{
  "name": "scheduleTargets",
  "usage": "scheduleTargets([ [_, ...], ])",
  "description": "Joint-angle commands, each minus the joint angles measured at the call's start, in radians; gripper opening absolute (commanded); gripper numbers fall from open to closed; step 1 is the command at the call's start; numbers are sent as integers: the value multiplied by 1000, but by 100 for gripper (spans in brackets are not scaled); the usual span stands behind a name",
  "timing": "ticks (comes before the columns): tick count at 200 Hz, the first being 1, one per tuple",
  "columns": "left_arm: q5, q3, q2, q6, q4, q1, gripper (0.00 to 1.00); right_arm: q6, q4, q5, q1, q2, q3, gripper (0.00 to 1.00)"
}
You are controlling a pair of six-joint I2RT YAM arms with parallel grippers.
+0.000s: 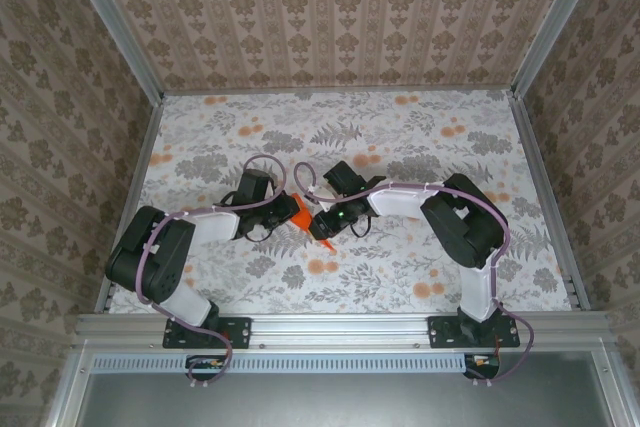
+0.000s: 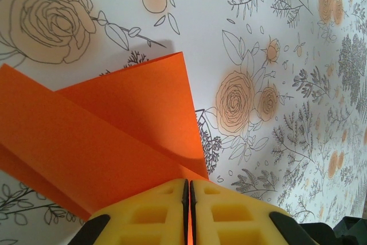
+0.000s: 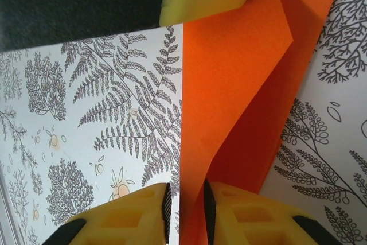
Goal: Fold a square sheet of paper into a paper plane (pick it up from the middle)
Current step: Fold the wing for the fifth time at the center of the table.
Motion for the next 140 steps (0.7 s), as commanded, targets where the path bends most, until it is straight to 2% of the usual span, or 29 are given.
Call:
scheduleTargets([
  [1, -6, 5, -24, 20, -17, 6, 12, -39, -13, 6, 5, 21, 21, 24],
  [46, 1, 8, -29, 23, -19, 6, 12, -56, -31, 1, 4, 39, 31, 17],
  [78, 10, -1, -60, 36, -25, 6, 13, -33, -11, -61, -8, 41, 24, 10],
  [96, 19, -13, -86, 50, -27, 5, 13, -14, 1, -118, -20, 46, 22, 8],
  [140, 34, -53, -103, 56, 14, -19, 13, -2, -22, -169, -35, 78, 40, 7],
])
